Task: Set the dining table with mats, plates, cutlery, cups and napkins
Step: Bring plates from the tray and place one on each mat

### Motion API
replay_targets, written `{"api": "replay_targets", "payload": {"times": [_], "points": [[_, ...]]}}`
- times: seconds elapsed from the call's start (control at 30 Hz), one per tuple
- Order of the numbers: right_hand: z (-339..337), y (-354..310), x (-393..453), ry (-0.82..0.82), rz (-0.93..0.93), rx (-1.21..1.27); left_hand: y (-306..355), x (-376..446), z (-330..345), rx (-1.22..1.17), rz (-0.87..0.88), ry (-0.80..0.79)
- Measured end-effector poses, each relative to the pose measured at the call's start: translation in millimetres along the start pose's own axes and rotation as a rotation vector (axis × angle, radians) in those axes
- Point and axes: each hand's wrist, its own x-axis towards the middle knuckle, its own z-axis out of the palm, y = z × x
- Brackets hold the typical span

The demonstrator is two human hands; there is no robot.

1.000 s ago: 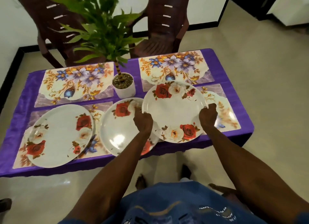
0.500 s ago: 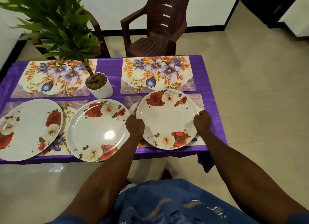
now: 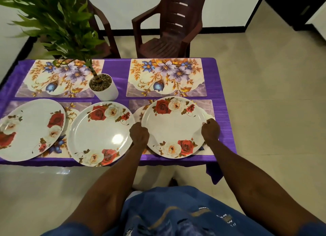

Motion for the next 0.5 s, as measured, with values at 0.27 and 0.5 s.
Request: {"api": "replay_targets", "payload": {"times": [0.27, 0.5], "points": [[-0.3, -5.3, 0.8, -0.023, -0.009, -0.132, -4.9, -3.0, -0.5, -0.005, 0.066, -0.03], [20.5, -41.8, -22.5, 0.136, -0.202, -0.368, -15.4, -13.4, -18.9, 0.042, 0.273, 0.058]]}}
